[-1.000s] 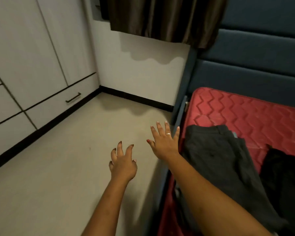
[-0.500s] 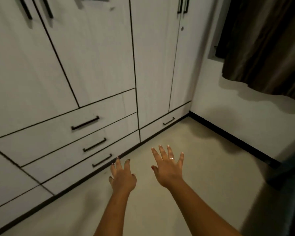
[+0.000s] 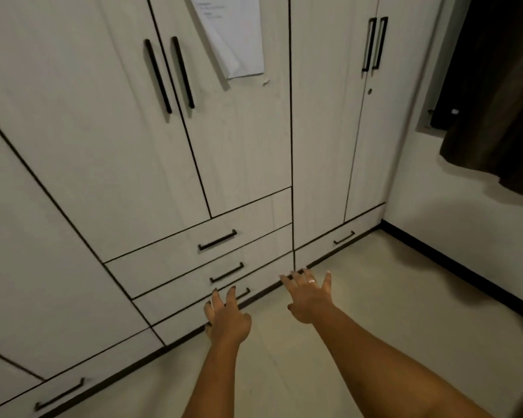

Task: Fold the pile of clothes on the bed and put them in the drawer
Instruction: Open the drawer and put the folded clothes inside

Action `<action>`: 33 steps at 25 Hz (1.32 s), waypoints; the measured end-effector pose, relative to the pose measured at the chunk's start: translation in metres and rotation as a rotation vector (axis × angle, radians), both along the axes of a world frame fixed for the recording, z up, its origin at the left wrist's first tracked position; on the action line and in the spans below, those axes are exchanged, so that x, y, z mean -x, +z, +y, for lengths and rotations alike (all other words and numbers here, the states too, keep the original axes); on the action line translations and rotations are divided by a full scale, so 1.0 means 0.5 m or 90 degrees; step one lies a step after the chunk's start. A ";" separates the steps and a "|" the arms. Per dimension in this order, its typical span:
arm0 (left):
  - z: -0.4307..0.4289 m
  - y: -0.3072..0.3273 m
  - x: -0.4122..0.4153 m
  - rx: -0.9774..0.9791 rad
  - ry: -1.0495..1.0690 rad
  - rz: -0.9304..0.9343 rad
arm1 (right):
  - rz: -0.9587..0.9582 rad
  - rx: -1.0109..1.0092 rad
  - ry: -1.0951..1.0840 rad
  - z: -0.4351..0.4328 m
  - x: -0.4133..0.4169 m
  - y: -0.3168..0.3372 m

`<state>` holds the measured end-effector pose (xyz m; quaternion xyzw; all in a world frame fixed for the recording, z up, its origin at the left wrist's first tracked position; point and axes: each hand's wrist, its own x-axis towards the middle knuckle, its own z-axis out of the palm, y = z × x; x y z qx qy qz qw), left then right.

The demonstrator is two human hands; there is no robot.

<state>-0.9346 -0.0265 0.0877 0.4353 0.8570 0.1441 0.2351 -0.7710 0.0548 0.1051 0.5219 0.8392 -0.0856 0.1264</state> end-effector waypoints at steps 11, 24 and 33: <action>0.097 -0.030 0.151 0.058 0.063 0.054 | -0.044 0.091 0.119 0.184 0.180 -0.072; 0.466 -0.352 0.347 0.204 0.007 0.063 | -0.037 0.211 0.163 0.546 0.562 -0.444; 0.524 -0.637 0.491 0.264 -0.029 0.045 | 0.007 0.218 0.133 0.646 0.708 -0.743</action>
